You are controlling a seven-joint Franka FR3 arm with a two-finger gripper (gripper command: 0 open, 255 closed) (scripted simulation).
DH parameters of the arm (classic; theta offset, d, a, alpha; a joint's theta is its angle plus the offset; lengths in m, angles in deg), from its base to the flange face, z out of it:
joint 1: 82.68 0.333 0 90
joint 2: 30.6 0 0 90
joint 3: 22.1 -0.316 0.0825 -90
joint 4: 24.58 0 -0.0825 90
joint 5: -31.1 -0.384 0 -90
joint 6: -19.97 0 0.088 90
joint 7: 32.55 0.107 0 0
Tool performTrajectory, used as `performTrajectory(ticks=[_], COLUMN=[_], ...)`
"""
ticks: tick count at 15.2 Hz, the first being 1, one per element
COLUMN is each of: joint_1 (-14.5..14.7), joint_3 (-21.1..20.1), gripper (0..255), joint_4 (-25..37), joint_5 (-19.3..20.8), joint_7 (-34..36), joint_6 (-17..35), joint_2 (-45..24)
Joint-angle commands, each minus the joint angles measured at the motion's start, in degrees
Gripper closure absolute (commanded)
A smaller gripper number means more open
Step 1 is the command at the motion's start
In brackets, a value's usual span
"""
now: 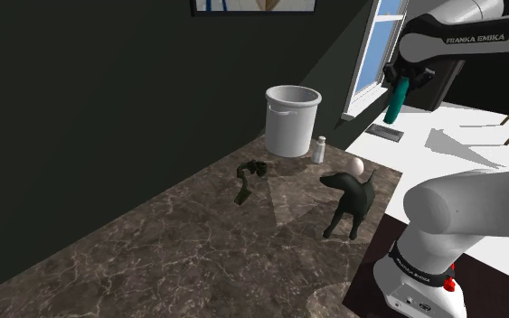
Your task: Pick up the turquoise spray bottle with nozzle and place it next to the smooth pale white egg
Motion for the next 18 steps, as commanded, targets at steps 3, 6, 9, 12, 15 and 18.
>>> performTrajectory(ticks=[3, 6, 9, 12, 15, 18], joint_1=[-0.4, -0.7, -1.0, -1.4, -1.9, -2.4], joint_3=[0.6, 0.9, 1.2, 1.5, 1.8, 2.1], gripper=[255, 255, 255, 255, 255, 255], joint_4=[-3.3, -5.5, -7.6, -9.6, -11.6, -13.4], joint_5=[1.1, 1.8, 2.7, 3.6, 4.6, 5.8], joint_7=[1.2, 2.1, 3.1, 4.2, 5.3, 6.4], joint_6=[2.9, 4.9, 7.1, 9.2, 11.5, 13.8], joint_2=[0.2, 0.2, 0.1, -0.2, -0.6, -1.3])
